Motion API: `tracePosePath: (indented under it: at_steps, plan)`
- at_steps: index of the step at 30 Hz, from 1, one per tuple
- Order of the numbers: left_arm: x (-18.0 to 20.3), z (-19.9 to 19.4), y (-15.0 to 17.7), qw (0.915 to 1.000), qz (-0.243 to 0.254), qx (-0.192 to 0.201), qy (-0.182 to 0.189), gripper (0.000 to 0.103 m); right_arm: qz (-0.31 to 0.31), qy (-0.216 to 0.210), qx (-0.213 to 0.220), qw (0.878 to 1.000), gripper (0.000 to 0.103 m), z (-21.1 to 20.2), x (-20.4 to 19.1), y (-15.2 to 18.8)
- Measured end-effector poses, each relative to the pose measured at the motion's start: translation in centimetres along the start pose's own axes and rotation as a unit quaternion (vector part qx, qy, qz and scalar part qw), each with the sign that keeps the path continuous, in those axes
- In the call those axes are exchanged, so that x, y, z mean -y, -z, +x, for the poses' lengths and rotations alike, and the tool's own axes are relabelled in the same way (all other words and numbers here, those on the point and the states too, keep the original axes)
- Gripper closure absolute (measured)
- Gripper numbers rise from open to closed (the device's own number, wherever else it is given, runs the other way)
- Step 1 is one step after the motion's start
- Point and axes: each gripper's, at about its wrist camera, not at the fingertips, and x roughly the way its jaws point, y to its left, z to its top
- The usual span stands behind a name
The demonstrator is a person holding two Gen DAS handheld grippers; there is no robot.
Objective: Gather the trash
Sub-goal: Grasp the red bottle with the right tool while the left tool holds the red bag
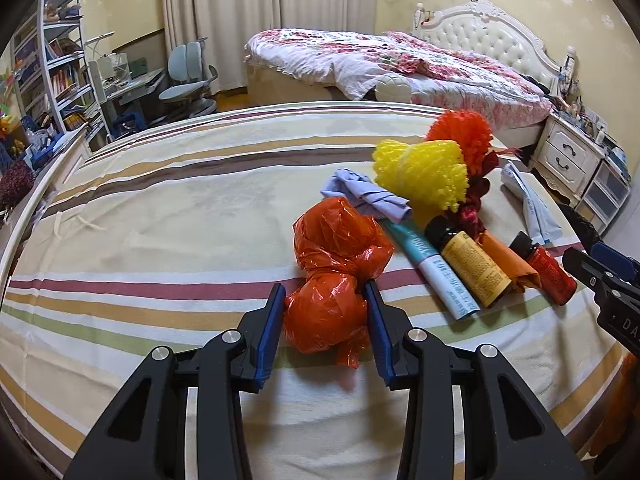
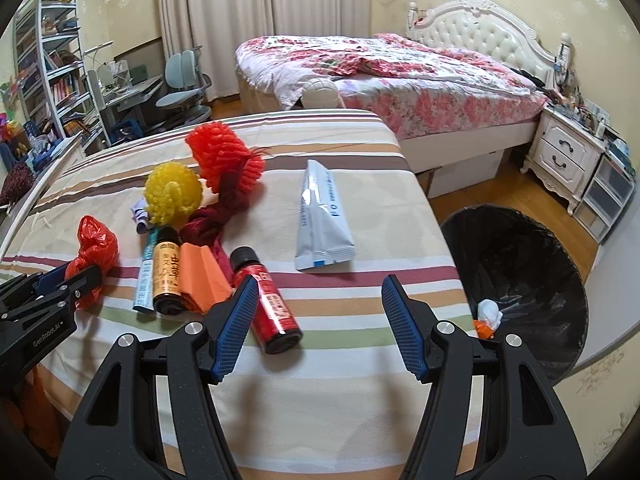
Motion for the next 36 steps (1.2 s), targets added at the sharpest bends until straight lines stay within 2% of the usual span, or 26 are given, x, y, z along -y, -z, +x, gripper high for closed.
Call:
tracePosePath:
  at_steps: [2,11,15,20,36]
  plan:
    - [-0.4,0.0,0.0,1.0,-0.005,0.0,-0.003,0.063,-0.008,-0.007,-0.006,1.0,0.05,0.4,-0.6,0.0]
    - [-0.8,0.3,-0.1,1.0,-0.009,-0.001,-0.004,0.063,-0.023,-0.037,-0.034,0.998,0.069,1.8,-2.1,0.4]
    - [-0.9,0.3,-0.1,0.9999,-0.011,-0.004,-0.003,0.063,-0.023,-0.039,-0.037,0.998,0.07,1.7,-2.3,0.6]
    - [-1.0,0.4,-0.1,0.9999,-0.01,-0.001,-0.005,0.063,-0.031,-0.037,-0.036,0.998,0.078,1.6,-2.8,0.8]
    - [-0.2,-0.4,0.0,0.9999,-0.009,0.008,0.002,0.063,-0.01,-0.038,-0.022,0.999,0.08,0.2,-1.5,0.7]
